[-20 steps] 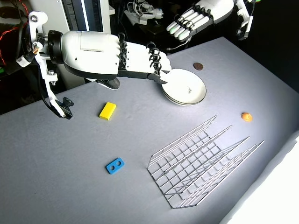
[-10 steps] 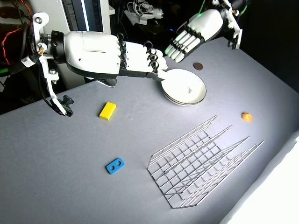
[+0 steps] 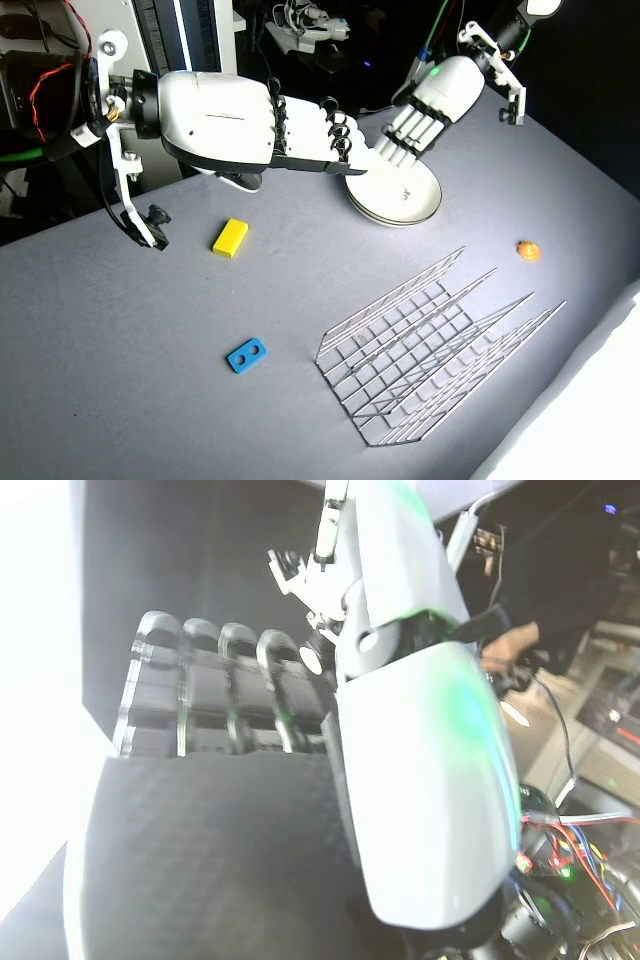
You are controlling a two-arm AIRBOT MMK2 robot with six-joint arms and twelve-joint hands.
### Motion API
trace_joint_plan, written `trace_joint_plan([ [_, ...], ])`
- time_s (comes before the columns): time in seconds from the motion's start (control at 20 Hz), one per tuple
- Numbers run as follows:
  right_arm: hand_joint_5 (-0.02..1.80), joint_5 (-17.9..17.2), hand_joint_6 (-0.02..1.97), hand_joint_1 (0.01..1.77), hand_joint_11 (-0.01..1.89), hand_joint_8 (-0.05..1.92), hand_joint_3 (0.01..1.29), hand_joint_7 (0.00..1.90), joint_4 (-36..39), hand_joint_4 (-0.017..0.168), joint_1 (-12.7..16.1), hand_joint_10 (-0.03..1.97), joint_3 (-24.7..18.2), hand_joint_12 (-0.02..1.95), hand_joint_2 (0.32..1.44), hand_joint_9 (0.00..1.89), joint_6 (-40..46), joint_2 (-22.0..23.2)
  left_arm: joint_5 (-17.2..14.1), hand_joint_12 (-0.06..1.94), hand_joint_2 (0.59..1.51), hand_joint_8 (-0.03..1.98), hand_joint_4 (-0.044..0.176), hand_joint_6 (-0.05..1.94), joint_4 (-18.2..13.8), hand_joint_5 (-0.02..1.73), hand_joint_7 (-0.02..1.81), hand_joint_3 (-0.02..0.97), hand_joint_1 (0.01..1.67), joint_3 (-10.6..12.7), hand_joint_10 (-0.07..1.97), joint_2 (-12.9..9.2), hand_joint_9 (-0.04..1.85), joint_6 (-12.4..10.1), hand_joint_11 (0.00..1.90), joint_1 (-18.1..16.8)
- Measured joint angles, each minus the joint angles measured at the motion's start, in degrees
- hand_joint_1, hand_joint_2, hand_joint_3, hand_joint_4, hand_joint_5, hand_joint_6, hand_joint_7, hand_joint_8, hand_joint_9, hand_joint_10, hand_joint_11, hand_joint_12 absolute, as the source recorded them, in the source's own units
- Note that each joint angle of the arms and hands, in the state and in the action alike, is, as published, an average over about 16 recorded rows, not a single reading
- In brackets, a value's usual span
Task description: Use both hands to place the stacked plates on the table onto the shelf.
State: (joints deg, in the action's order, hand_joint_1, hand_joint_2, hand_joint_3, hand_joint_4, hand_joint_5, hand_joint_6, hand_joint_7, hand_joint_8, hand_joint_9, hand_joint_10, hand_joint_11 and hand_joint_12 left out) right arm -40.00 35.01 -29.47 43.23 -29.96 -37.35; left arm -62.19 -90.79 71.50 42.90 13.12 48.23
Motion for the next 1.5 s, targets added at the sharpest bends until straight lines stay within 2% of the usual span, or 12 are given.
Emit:
trace_joint_plan([
  [0.45, 0.04, 1.4, 0.02, 1.32, 0.02, 0.01, 0.02, 0.02, 0.0, -0.001, 0.6, 0.00, 0.0, 0.21, 1.01, 0.02, 0.3, -0.2, 4.1, 0.02, 1.116, 0.00, -0.002, 0.00, 1.8, 0.03, 0.02, 0.015, 0.02, 3.1, 0.01, 1.2, 0.02, -1.0, 0.02, 3.6],
  [0.85, 0.03, 1.7, 0.02, 1.35, 0.02, 0.01, 0.02, 0.02, 0.0, -0.001, 0.8, 0.00, 0.0, 0.25, 1.00, 0.02, 0.4, -0.3, 6.5, 0.02, 1.115, 0.00, -0.004, 0.00, 3.1, 0.04, 0.03, 0.015, 0.02, 4.0, 0.01, 2.4, 0.02, -1.4, 0.02, 5.6],
  [1.2, 0.03, 2.7, 0.02, 1.35, 0.02, 0.01, 0.02, 0.02, 1.8, -0.002, 1.5, 0.00, 0.0, 0.29, 0.98, 0.02, 1.5, -0.8, 7.5, 0.02, 1.115, 0.00, -0.003, -0.01, 4.0, 0.03, 0.02, 0.016, 0.02, 3.8, 0.01, 3.2, 0.02, -1.5, 0.03, 7.4],
  [1.5, 0.02, 4.7, 0.02, 1.33, 0.02, 0.01, 0.02, 0.02, 5.2, -0.002, 3.3, 0.00, -0.1, 0.31, 0.98, 0.01, 2.4, -2.0, 8.8, 0.02, 1.116, 0.00, -0.001, -0.02, 6.2, 0.03, 0.01, 0.015, 0.02, 1.8, 0.01, 3.6, 0.02, -1.6, 0.03, 8.6],
])
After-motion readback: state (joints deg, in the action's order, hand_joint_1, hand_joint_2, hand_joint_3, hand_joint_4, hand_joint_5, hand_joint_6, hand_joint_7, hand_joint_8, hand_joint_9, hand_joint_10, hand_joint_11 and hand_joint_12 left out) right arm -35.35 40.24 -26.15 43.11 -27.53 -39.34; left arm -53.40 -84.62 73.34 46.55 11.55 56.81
